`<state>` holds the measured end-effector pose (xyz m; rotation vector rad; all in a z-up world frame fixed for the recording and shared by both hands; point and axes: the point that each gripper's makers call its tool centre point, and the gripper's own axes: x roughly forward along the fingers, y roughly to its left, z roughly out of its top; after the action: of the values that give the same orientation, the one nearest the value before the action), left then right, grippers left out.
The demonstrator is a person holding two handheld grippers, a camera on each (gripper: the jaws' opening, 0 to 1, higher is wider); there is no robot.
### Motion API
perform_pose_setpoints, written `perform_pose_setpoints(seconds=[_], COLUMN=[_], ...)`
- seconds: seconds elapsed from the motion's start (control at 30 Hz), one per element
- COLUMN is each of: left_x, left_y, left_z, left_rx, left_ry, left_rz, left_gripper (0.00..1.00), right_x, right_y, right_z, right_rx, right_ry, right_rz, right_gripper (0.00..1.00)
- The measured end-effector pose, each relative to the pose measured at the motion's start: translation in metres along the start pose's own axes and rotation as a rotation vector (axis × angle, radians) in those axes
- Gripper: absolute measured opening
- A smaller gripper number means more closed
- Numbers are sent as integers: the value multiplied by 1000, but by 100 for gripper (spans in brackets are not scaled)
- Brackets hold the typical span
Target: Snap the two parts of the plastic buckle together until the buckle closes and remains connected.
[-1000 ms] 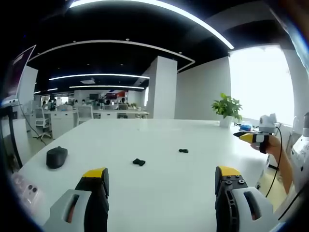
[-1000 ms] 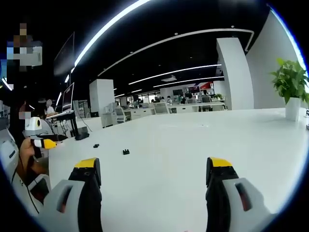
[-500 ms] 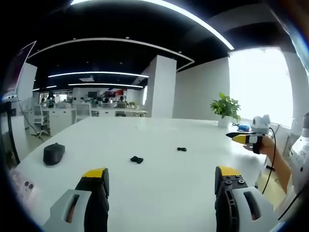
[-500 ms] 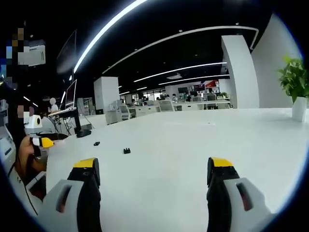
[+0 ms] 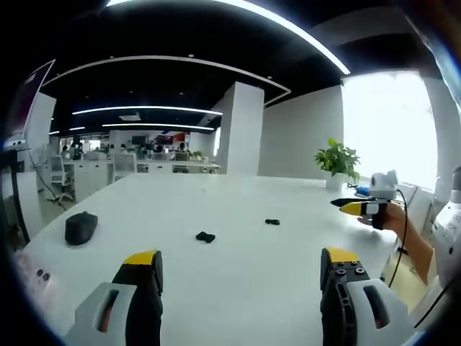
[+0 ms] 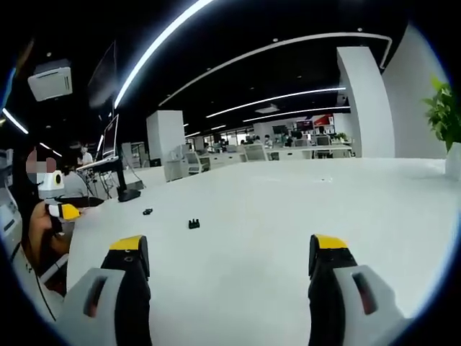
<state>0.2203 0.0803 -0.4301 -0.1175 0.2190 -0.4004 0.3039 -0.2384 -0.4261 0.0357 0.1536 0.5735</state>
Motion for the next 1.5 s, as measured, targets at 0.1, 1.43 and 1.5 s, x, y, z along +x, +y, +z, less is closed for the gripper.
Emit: perform_pose_setpoints(seconds=[0.1,1.43,1.5], left_x=[0,-1,-1], left_y=[0,2,2], left_z=[0,-7,-7], left_rx=[2,-5,-5], left_ry=[0,12,11], left_rz=[-2,-11,-10], left_gripper=[92,92,92], right_x=[5,46,47], right_y=[4,30,30], right_z=[0,10,10], right_rx=[-6,-86,-90], right_ry=[11,53,53], right_rz=[13,105,107], right_gripper=[91,90,90])
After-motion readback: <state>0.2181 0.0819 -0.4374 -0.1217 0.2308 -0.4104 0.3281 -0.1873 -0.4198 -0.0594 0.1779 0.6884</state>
